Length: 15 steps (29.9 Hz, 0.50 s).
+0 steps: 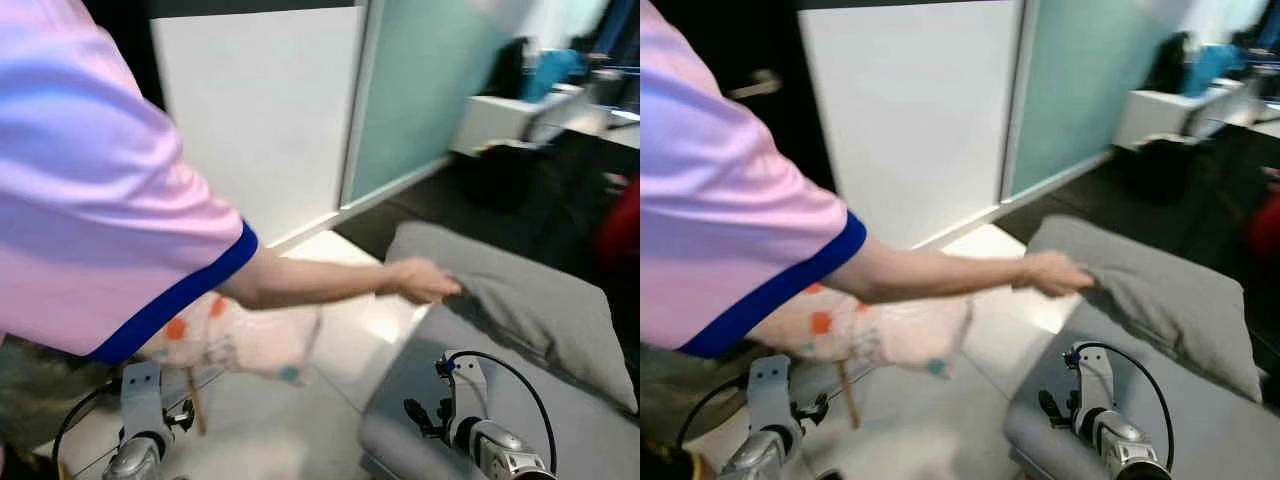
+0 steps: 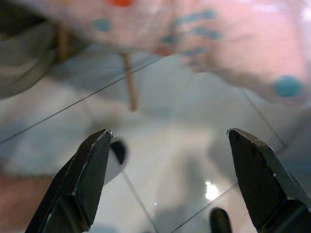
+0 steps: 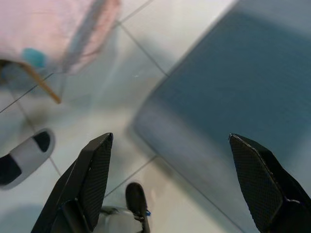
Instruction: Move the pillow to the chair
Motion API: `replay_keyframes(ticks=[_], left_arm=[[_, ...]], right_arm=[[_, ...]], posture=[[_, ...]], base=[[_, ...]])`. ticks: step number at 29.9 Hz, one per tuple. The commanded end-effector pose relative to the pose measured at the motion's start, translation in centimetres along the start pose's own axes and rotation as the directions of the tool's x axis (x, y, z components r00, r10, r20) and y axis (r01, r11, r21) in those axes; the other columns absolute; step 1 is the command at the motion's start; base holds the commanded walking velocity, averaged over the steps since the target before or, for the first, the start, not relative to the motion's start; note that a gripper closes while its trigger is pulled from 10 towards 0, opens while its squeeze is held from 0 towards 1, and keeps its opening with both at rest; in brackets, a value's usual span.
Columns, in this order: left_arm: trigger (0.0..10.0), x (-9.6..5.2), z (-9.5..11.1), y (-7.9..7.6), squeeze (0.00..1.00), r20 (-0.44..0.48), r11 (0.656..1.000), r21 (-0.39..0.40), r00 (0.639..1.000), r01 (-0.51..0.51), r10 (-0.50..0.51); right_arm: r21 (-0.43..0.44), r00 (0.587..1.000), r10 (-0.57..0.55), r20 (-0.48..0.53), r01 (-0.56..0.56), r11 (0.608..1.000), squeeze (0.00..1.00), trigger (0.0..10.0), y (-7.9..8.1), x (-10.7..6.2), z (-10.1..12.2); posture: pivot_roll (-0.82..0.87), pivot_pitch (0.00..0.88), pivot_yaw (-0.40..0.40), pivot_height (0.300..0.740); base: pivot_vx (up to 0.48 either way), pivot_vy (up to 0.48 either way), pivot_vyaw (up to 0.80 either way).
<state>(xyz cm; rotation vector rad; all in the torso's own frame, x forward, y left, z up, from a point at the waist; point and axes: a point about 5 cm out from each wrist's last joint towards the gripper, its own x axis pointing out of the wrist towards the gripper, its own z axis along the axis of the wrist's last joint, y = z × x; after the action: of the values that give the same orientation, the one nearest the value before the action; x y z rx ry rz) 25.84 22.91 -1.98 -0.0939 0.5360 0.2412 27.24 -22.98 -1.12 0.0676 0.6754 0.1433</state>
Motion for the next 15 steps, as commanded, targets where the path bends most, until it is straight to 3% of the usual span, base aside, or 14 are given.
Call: replay_keyframes(ticks=[1, 4, 12, 15], left_arm=[[10.0, -0.06, -0.41, 0.75, 0.0, -0.024, 1.0, 0.019, 0.999, -0.021, 0.021], [10.0, -0.04, -0.54, 0.51, 0.0, -0.033, 0.999, 0.023, 0.999, -0.024, 0.024], [10.0, -0.16, -0.74, -0.03, 0.0, -0.021, 0.999, 0.021, 0.999, -0.027, 0.028], [10.0, -0.19, -0.79, 0.02, 0.0, -0.019, 0.999, 0.02, 0.999, -0.034, 0.034]], right_arm=[[0.007, 1.0, 0.006, 0.0, -0.006, 1.0, 0.0, 10.0, 0.07, 0.06, 0.22], [-0.001, 1.0, 0.012, -0.003, -0.012, 1.0, 0.0, 10.0, 0.21, 0.14, 0.33], [0.006, 0.998, 0.05, -0.024, -0.05, 0.999, 0.0, 10.0, 0.59, 0.24, 0.19], [-0.011, 0.997, 0.059, -0.044, -0.059, 0.998, 0.0, 10.0, 0.63, 0.23, 0.02]], posture=[[-0.17, 0.0, -0.032, 0.725], [-0.18, 0.0, -0.027, 0.725], [-0.17, 0.0, -0.03, 0.725], [-0.17, 0.0, -0.031, 0.725]], base=[[0.0, 0.0, -0.76], [0.0, 0.0, -0.76], [0.0, 0.0, 0.0], [0.0, 0.0, -0.76]])
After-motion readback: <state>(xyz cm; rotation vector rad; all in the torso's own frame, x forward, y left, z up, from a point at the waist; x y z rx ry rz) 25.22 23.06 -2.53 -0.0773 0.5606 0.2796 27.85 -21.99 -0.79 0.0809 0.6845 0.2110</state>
